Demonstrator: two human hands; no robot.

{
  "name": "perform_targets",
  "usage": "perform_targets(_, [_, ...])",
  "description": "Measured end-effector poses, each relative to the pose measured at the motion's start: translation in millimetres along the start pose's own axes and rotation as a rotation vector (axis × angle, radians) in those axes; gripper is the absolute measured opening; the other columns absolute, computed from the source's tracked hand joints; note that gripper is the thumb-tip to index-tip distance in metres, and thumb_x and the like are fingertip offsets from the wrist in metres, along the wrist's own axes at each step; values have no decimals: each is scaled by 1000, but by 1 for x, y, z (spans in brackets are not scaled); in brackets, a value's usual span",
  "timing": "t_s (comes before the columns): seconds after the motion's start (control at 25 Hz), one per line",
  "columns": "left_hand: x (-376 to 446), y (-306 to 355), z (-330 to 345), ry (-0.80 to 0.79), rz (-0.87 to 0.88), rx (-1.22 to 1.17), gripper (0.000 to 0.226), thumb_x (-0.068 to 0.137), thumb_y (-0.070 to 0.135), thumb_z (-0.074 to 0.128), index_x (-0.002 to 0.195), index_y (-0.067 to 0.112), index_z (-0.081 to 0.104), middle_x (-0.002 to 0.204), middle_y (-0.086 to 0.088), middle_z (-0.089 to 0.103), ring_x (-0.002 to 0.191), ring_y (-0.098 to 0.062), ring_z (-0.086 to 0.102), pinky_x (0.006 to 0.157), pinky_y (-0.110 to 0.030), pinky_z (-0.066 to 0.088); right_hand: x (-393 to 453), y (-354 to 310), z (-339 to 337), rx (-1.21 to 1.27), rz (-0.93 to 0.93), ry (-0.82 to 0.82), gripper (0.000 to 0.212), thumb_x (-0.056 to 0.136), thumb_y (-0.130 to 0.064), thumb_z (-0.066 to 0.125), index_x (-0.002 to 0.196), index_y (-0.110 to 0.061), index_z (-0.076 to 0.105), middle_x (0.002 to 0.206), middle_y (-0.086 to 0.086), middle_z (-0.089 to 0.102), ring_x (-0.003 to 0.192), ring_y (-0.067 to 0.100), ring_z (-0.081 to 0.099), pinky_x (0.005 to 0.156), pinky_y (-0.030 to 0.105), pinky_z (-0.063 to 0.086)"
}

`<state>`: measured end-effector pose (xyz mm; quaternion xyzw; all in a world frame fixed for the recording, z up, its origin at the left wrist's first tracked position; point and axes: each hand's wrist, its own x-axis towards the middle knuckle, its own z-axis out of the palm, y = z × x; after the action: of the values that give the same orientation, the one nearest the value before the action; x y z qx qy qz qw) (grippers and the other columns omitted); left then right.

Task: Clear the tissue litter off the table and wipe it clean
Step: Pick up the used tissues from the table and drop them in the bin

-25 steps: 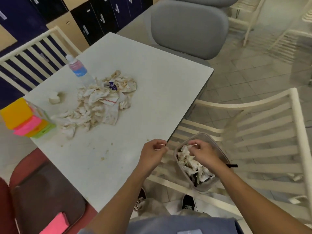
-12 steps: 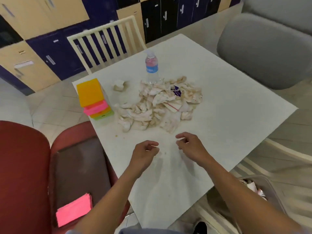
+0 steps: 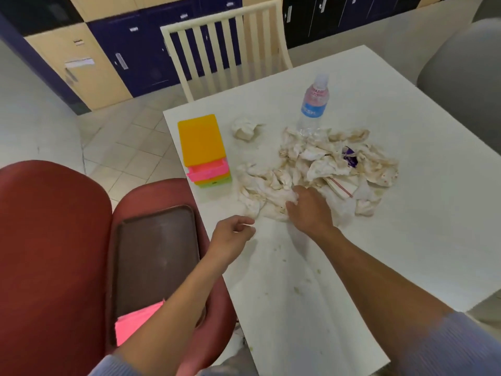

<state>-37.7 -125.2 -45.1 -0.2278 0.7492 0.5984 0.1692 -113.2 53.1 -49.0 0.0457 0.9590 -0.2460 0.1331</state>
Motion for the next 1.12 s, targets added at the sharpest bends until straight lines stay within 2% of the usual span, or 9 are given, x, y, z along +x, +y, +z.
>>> perform_targets(0.16, [8,-1,-3,-17,-18,-64,14,87,12,66,98,19,69,83,-2,65,79,-16,62,75,-28,49,-18,-6,-4,152,40,59,23,90,-13,53,108,-10,68,103,4,70,94,19,63,80,29,48])
perform_targets(0.32, [1,5,4,-80,22,-170,38,87,20,70,124,23,61,107,1,64,87,-17,68,78,-27,57,-62,-12,-1,399,71,75,14,90,-17,54,92,-21,66,80,-7,63,76,10,58,65,19,41])
perform_targets(0.48, [-7,-4,2,-234,128,-164,58,76,33,77,127,44,53,130,19,55,102,-7,66,90,-33,56,-95,-12,11,594,74,-33,10,92,-19,55,95,-24,64,92,-9,63,86,3,58,72,12,40])
perform_targets(0.56, [-10,-8,-1,-291,119,-154,57,71,36,77,123,43,56,128,17,58,104,-6,64,91,-33,55,-98,-15,11,707,91,-124,12,94,-18,54,95,-25,64,94,-11,64,86,-1,59,74,14,42])
perform_targets(0.64, [-12,-12,-2,-320,102,-158,53,73,27,79,122,36,60,119,11,65,100,-9,65,91,-32,55,-96,-19,8,744,80,-227,16,96,-14,51,90,-23,63,81,-15,63,70,-8,56,68,13,40])
perform_targets(0.76, [-15,-17,-1,-294,121,-168,44,78,13,78,120,18,66,109,-13,69,89,-15,63,86,-30,53,-89,-23,4,757,44,-362,20,96,-9,49,89,-22,64,69,-20,61,59,-10,53,61,10,40])
perform_targets(0.88, [-16,-21,-6,-173,121,-244,32,76,3,77,106,7,69,100,-16,72,87,-18,66,80,-29,53,-73,-28,6,817,70,-306,15,93,-13,55,87,-20,67,73,-14,66,68,-1,60,64,14,47])
perform_targets(1.0, [-17,-23,-16,-59,98,-298,20,77,-4,75,93,7,69,82,0,74,68,-4,64,61,-14,48,-45,-35,20,577,-18,-122,11,92,-19,57,97,-23,66,92,-10,63,83,8,60,78,21,47])
perform_targets(1.12, [-21,-27,-25,-14,83,-329,15,79,-5,71,90,5,68,73,6,69,56,1,58,54,-12,44,-22,-45,43,223,-253,-158,35,92,-25,57,127,-26,56,116,-1,50,99,13,53,86,25,44])
